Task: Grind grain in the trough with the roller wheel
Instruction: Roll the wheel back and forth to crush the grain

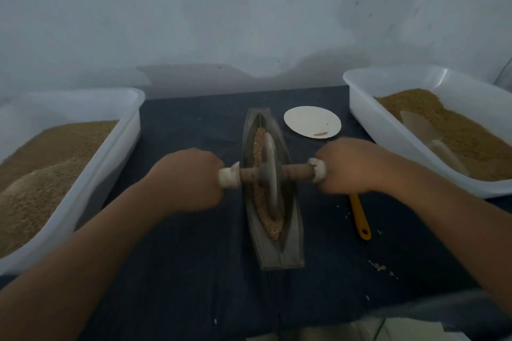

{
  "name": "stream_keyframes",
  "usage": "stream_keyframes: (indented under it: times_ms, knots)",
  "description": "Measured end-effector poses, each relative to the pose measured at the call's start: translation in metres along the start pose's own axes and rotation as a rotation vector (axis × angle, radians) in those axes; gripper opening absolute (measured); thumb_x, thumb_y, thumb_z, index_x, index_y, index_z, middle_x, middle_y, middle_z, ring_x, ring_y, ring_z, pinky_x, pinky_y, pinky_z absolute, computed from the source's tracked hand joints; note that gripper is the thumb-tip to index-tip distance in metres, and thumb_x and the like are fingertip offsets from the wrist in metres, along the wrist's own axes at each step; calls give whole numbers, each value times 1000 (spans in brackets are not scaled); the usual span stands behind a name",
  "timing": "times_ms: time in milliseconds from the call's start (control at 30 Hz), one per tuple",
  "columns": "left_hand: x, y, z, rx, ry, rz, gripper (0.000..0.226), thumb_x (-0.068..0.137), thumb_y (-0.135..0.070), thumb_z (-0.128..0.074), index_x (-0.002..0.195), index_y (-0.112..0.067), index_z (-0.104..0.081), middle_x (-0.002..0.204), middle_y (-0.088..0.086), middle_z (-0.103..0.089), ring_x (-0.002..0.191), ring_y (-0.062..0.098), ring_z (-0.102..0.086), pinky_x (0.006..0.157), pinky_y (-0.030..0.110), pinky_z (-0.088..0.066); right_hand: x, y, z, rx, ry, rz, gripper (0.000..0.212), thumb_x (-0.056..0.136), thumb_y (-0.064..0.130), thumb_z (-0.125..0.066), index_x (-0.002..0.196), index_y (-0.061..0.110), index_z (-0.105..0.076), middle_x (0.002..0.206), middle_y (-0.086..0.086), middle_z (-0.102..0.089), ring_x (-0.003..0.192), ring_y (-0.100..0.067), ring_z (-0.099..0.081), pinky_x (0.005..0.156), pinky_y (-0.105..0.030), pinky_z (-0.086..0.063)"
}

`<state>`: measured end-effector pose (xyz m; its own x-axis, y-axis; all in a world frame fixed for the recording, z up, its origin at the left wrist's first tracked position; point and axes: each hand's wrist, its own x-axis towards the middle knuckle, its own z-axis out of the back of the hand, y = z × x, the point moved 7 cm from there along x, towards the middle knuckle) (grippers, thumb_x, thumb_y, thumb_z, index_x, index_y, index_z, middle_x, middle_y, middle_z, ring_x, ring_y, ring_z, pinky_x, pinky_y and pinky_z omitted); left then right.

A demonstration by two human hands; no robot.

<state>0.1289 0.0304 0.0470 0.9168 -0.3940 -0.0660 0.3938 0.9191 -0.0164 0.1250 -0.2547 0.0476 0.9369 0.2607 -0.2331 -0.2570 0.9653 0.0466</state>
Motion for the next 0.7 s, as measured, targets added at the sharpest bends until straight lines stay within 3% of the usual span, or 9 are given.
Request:
stream_keyframes:
  times_ms: [67,167,267,367,467,533,600,700]
  knots:
    - [26,5,4,10,-11,72,22,74,-48,-60,68,-27,-60,69,-10,-62,65,13,-61,59,30,-47,16,3,20,-104,-255,-41,26,85,52,-60,70,30,-60,62,5,-61,55,-8,-58,54,-32,-48]
    - [66,19,21,-46,-136,182,29,80,-49,-62,68,-23,-59,74,-4,-62,69,21,-62,66,35,-53,40,11,52,-175,-624,-53,35,89,41,-61,61,28,-46,57,7,-49,52,-13,-48,55,-34,-49]
    - [76,24,22,-101,-164,224,41,82,-63,-60,71,-24,-60,77,-5,-62,73,23,-62,69,36,-53,57,9,65,-269,-578,-99,35,86,46,-62,60,27,-49,58,6,-50,53,-16,-49,54,-32,-47]
    - [58,17,11,-89,-120,182,30,83,-51,-60,71,-24,-61,77,-5,-63,69,20,-60,65,33,-48,45,11,61,-223,-491,-59,28,85,38,-65,63,27,-52,63,5,-56,58,-14,-51,58,-33,-49]
    - [19,9,-2,-78,-8,96,19,75,-41,-60,68,-24,-63,69,-9,-64,64,11,-60,56,28,-44,20,11,33,-85,-103,-28,16,83,38,-67,72,28,-63,67,5,-65,62,-8,-62,61,-34,-52]
    - [-4,4,-5,-75,12,53,20,70,-45,-58,67,-26,-61,63,-11,-61,59,7,-58,52,26,-39,3,12,15,-2,114,-14,15,79,41,-70,70,29,-65,58,9,-64,50,-1,-59,55,-28,-45]
    - [-11,2,-4,-47,-2,43,23,68,-49,-55,67,-27,-59,62,-12,-60,58,5,-56,50,25,-37,-1,11,9,-10,125,-13,19,78,45,-70,69,29,-65,55,8,-62,46,-1,-55,52,-26,-42]
    - [13,5,7,-5,-48,116,23,74,-47,-59,69,-24,-61,70,-9,-63,63,13,-60,56,29,-47,19,6,20,-69,-137,-71,22,85,46,-66,70,30,-64,65,8,-63,61,-6,-59,54,-30,-42]
